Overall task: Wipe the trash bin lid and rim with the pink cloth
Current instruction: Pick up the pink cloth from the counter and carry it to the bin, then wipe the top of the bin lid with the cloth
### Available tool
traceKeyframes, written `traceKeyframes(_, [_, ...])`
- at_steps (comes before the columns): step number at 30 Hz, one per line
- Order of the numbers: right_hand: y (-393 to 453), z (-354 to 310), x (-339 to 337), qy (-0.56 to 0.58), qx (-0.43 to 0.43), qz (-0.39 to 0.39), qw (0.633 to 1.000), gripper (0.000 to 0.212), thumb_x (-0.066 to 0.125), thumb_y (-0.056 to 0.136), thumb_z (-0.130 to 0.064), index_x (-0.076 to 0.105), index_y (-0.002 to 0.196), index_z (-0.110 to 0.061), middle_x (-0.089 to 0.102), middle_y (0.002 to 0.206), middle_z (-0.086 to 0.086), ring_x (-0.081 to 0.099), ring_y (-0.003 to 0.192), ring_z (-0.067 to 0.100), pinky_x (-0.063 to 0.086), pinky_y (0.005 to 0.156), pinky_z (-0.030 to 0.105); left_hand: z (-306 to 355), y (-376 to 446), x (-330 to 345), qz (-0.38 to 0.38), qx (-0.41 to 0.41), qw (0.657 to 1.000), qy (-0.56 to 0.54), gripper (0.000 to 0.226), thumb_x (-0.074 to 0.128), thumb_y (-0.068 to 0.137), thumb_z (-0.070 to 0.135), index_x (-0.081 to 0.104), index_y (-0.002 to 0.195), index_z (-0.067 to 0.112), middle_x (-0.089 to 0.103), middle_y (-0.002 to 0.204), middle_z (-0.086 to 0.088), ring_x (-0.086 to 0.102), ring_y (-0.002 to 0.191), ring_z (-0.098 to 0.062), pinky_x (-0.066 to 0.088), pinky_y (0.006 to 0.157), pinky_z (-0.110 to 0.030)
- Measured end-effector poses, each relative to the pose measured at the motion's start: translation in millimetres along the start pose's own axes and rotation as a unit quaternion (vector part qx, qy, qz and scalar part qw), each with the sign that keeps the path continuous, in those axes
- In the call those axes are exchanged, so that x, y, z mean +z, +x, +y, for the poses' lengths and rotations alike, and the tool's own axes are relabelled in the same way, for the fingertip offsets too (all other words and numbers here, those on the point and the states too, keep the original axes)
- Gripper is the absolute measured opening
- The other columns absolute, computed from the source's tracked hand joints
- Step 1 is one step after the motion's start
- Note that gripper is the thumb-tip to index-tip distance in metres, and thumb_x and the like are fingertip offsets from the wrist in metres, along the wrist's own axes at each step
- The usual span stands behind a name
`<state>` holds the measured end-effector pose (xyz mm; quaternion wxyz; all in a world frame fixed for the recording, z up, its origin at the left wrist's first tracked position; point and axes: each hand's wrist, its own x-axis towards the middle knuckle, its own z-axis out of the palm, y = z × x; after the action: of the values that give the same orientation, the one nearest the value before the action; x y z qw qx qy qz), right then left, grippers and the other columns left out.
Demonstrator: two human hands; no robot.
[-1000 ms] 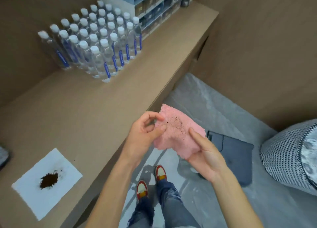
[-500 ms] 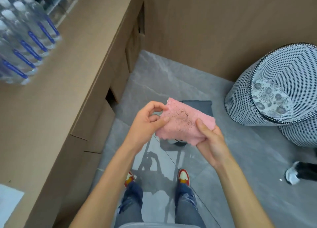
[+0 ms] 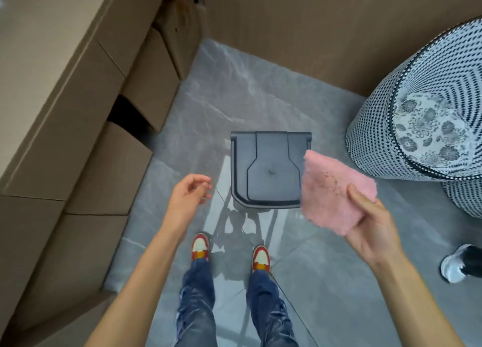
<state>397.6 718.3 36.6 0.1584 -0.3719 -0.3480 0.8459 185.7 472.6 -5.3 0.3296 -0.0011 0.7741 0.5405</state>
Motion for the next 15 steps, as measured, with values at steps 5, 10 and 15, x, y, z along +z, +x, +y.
traceKeyframes(5, [45, 25, -58, 0.001, -0.002, 0.053, 0.999, 0.041, 0.040, 0.106, -0.008, 0.079, 0.115, -0.013, 0.077, 0.123, 0.007, 0.072, 0.117, 0.018, 0.062, 0.090, 0.035, -62, 62, 47, -0.023, -0.062, 0.997, 0.043, 0.028, 0.049, 0.099, -0.002, 0.061, 0.086, 0.020, 0.063, 0.081, 0.000, 0.055, 0.067, -0.012, 0.045, 0.065, -0.019])
traceKeyframes(10, [96, 71, -102, -0.038, -0.021, 0.085, 0.995, 0.036, 0.039, 0.108, -0.006, 0.056, 0.140, -0.003, 0.071, 0.133, 0.009, 0.066, 0.127, 0.023, 0.055, 0.104, 0.040, -123, 141, 91, -0.015, -0.098, 0.990, 0.099, 0.021, 0.050, 0.099, 0.005, 0.057, 0.087, 0.022, 0.059, 0.086, -0.005, 0.052, 0.067, -0.015, 0.045, 0.062, -0.020])
traceKeyframes(15, [152, 111, -148, -0.119, -0.035, 0.096, 0.988, 0.045, 0.037, 0.108, -0.007, 0.040, 0.152, 0.003, 0.046, 0.157, 0.020, 0.047, 0.145, 0.032, 0.036, 0.123, 0.044, -180, 212, 116, 0.005, -0.141, 0.982, 0.129, 0.018, 0.047, 0.103, 0.029, 0.054, 0.112, 0.015, 0.054, 0.102, -0.010, 0.050, 0.093, -0.023, 0.046, 0.085, -0.037])
